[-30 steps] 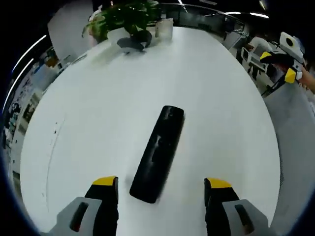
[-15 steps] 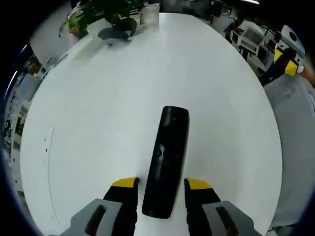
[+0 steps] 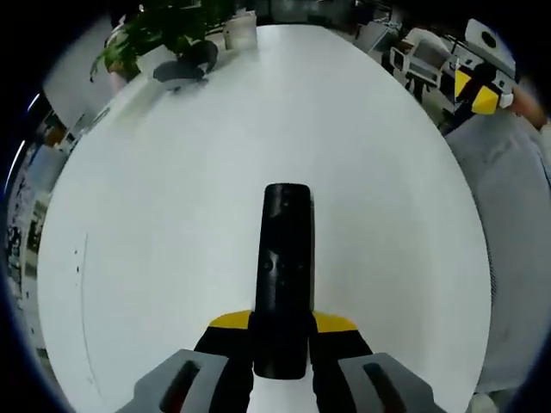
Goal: Press the specified remote control buttons in sequence, fully releasing each button before pressing the next.
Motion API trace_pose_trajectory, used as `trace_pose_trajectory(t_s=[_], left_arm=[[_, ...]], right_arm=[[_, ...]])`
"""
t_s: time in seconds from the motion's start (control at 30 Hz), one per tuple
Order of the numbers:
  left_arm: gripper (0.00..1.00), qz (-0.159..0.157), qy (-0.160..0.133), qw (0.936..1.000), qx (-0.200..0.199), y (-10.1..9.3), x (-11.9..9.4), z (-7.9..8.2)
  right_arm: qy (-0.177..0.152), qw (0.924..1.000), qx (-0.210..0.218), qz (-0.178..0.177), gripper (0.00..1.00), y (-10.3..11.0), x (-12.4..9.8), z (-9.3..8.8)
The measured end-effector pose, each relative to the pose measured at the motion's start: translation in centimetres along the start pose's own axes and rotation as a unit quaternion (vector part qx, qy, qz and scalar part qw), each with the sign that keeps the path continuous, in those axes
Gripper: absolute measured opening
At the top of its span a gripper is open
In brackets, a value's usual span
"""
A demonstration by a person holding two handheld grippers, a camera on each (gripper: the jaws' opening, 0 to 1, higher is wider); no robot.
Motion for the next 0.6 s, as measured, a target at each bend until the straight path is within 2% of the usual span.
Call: trace_pose_trajectory(t_s=[0.4,0.6], left_arm=[[0.22,0.0,-0.015,0.9999,-0.006,-3.2,0.0,-0.5],[0.22,0.002,-0.036,0.9993,-0.01,-5.3,0.0,-0.9]], right_arm=[[0.023,0.9995,-0.02,0.01,0.04,0.0,0.4,0.0],[0.042,0.998,-0.043,0.022,0.03,0.1,0.9,-0.4]])
Point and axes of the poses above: the point that each gripper's makers call its tool centre point, and the gripper's own axes: x roughly forward along the fingers, y roughly to its left, z roughly out of its top, the point moved 8 cm from there along -x, roughly backward along the fingers, and after that the axes turned 1 degree about -y, right-handed, at the moved point
